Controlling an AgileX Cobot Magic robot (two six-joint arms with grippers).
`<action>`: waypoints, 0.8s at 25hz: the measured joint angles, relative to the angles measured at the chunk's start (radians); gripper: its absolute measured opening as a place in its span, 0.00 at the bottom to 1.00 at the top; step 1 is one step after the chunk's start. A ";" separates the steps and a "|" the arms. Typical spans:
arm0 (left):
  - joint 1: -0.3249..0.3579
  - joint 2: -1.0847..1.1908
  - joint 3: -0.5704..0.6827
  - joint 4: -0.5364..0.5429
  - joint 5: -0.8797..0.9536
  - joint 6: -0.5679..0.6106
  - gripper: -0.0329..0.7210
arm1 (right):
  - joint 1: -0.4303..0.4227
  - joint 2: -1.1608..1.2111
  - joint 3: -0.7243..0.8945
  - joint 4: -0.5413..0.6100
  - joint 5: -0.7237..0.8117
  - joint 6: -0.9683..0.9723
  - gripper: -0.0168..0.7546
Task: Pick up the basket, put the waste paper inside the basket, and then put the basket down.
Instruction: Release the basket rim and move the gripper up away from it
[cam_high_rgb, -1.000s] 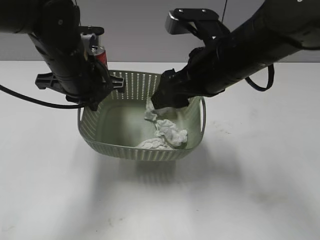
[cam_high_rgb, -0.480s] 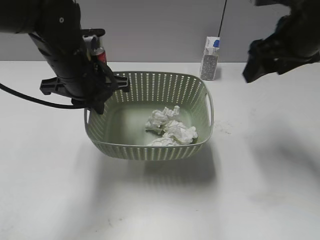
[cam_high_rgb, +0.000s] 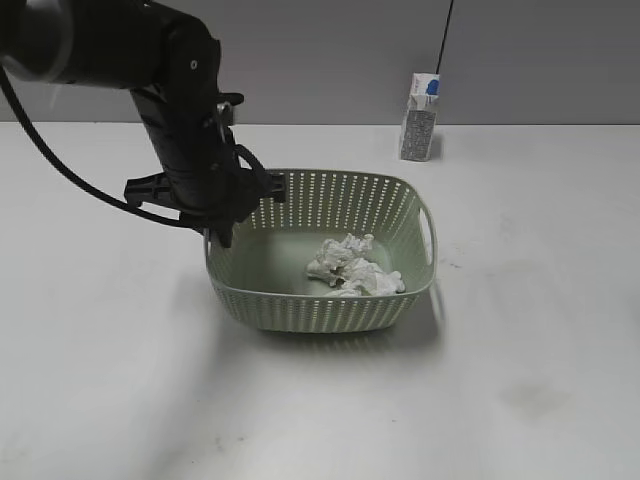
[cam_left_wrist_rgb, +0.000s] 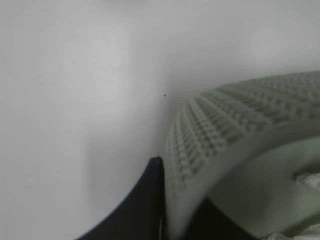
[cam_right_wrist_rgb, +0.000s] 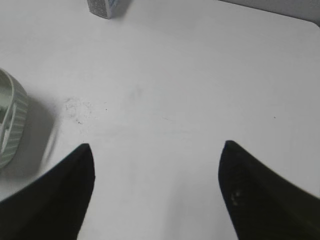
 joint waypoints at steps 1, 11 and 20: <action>0.000 0.011 -0.006 -0.006 -0.001 0.001 0.04 | 0.000 -0.044 0.017 0.000 0.000 -0.001 0.78; 0.000 0.019 -0.011 -0.026 -0.044 0.082 0.36 | -0.002 -0.495 0.384 -0.001 0.007 -0.005 0.78; 0.013 0.017 -0.036 -0.037 0.046 0.176 0.92 | -0.002 -0.938 0.735 -0.001 0.025 0.061 0.77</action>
